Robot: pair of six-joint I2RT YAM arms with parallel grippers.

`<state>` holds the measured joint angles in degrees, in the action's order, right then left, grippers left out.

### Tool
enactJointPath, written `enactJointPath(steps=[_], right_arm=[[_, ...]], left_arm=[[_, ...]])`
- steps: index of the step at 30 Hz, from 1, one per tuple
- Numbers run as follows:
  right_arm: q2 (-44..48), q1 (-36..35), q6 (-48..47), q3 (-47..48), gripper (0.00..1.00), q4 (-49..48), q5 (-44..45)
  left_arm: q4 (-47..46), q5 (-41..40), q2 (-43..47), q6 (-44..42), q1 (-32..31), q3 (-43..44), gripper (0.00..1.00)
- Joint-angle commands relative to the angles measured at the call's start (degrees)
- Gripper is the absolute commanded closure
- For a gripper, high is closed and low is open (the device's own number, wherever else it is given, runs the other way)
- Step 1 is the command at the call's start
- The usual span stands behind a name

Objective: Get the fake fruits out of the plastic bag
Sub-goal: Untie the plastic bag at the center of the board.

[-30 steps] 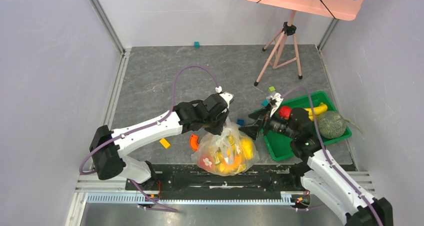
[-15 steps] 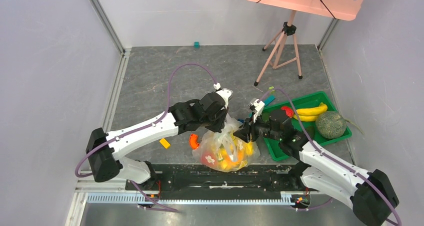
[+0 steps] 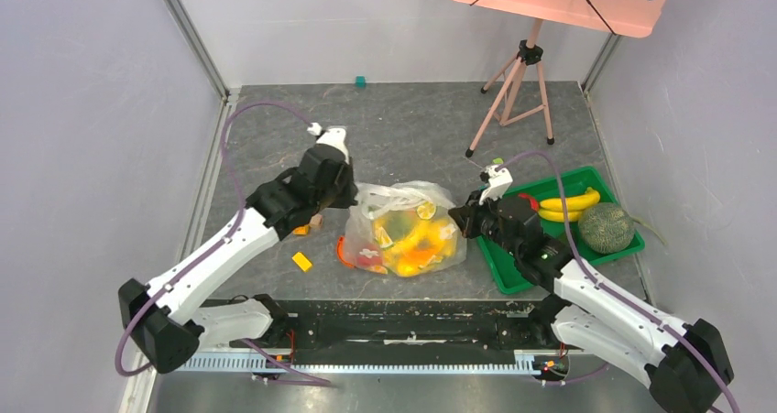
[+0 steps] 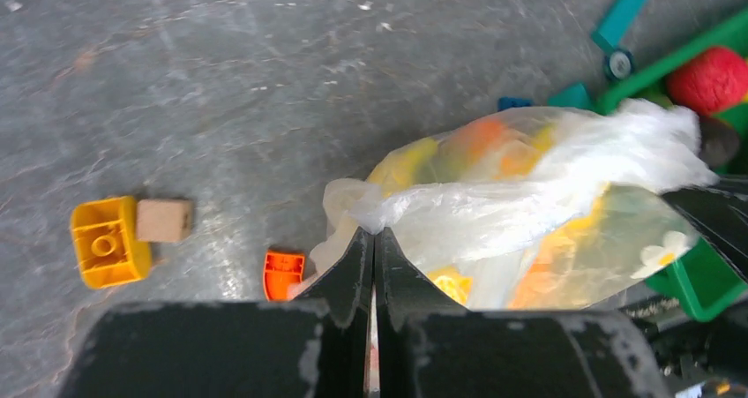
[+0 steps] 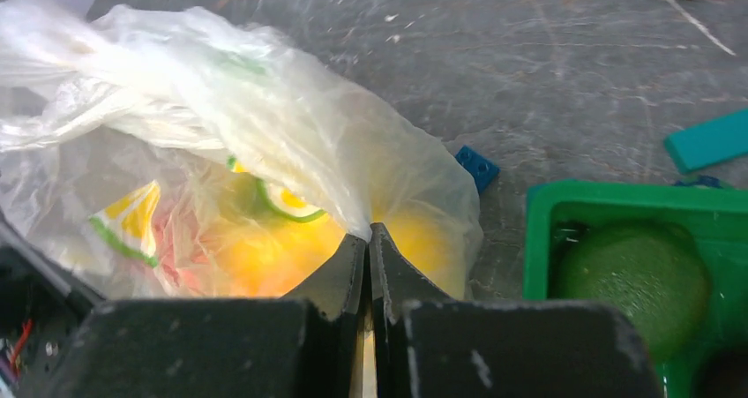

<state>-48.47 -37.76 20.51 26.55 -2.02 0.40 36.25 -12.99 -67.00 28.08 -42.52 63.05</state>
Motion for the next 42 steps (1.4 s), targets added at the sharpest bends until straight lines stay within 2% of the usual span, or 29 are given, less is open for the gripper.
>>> enactJointPath(steps=[1, 5, 7, 9, 11, 12, 14, 16, 19, 22, 26, 29, 35, 42], right_arm=[[2.7, 0.4, 8.5, 1.1, 1.0, 0.7, 13.3], [5.1, 0.8, 12.6, -1.5, 1.0, -0.1, 16.1], [6.2, 0.8, 10.9, -2.7, 0.95, -2.3, 14.8], [6.9, 0.9, 5.1, -3.6, 0.73, -5.3, 10.1], [7.7, 0.8, -2.2, -3.4, 0.4, -6.9, 5.1], [8.1, 0.8, -5.8, -3.0, 0.29, -7.4, 3.1], [8.7, 0.8, -11.7, -2.0, 0.14, -7.8, -0.2], [8.2, 0.8, -16.8, -0.4, 0.06, -8.3, -4.1], [4.3, 0.8, -23.4, 4.0, 0.04, -8.1, -9.5], [-1.9, 0.8, -29.7, 9.3, 0.06, -5.3, -12.3], [-7.8, 0.8, -35.8, 13.3, 0.13, -3.2, -8.7], [-12.0, 0.9, -39.8, 15.7, 0.16, -2.5, -10.1], [-18.1, 0.9, -43.8, 21.6, 0.19, -0.4, -12.6], [-24.6, 0.8, -46.0, 26.5, 0.27, 1.4, -14.4]], left_arm=[[0.2, -5.4, 5.2, 5.1, 4.2, -3.5, 0.98], [0.3, -7.7, 8.5, 7.6, 5.2, -6.3, 0.98], [-0.9, -6.7, 9.2, 7.4, 5.3, -7.5, 0.98], [-2.9, -3.5, 9.6, 6.0, 5.3, -8.1, 0.98], [-4.5, -0.3, 9.4, 5.0, 5.3, -8.4, 0.98], [-5.1, 1.7, 9.3, 4.5, 5.3, -8.2, 0.98], [-5.9, 4.4, 9.1, 3.9, 5.3, -7.7, 0.98], [-6.5, 5.9, 8.8, 3.0, 5.3, -7.3, 0.98], [-6.5, 8.0, 7.6, 1.2, 5.3, -6.3, 0.98], [-6.6, 9.7, 7.0, 0.3, 5.3, -5.8, 0.98], [-6.5, 10.6, 7.1, -0.4, 5.2, -5.7, 0.98], [-6.5, 10.9, 6.9, -0.9, 5.2, -5.7, 0.98], [-6.0, 11.1, 6.6, -1.3, 5.2, -5.5, 0.98], [-5.7, 10.9, 7.1, -1.6, 5.1, -5.6, 0.98]])
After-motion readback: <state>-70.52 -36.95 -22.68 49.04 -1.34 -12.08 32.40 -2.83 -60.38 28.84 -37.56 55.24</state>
